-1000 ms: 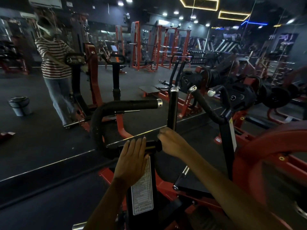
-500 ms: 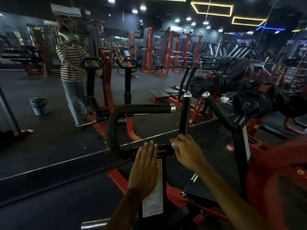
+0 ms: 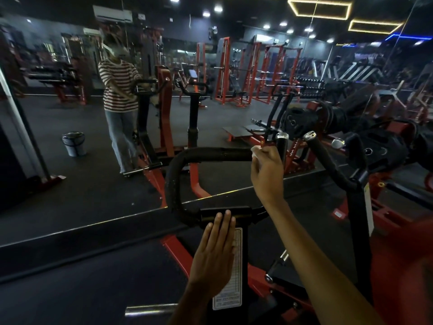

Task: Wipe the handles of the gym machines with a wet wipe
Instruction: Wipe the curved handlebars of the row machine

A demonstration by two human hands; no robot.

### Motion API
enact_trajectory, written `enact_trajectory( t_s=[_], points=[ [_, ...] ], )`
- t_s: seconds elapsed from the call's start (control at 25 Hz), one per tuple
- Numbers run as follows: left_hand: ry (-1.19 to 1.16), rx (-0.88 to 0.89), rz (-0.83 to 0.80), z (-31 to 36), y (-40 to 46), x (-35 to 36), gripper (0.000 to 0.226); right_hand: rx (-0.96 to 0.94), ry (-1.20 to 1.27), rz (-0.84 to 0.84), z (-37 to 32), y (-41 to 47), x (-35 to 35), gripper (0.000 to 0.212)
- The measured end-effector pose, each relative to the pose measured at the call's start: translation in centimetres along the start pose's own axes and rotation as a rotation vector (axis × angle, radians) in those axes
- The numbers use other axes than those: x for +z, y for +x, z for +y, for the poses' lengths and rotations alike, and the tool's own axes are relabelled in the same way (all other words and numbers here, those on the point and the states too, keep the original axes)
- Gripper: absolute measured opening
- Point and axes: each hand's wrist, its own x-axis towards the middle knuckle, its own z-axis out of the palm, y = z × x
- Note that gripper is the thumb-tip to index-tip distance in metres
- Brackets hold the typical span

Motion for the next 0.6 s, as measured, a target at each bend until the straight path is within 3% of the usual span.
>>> enact_trajectory(
  t_s=[0.32,0.6],
  points=[
    [0.02,0.008,-0.009,-0.3,0.0,0.2,0.057,-0.017,0.065,0.06,-2.3,0.0,1.7,0.021],
    [0.017,0.006,0.001,-0.4,0.2,0.2,0.056,-0.098,0.124,0.002,-5.4,-0.2,3.5,0.022]
  ],
)
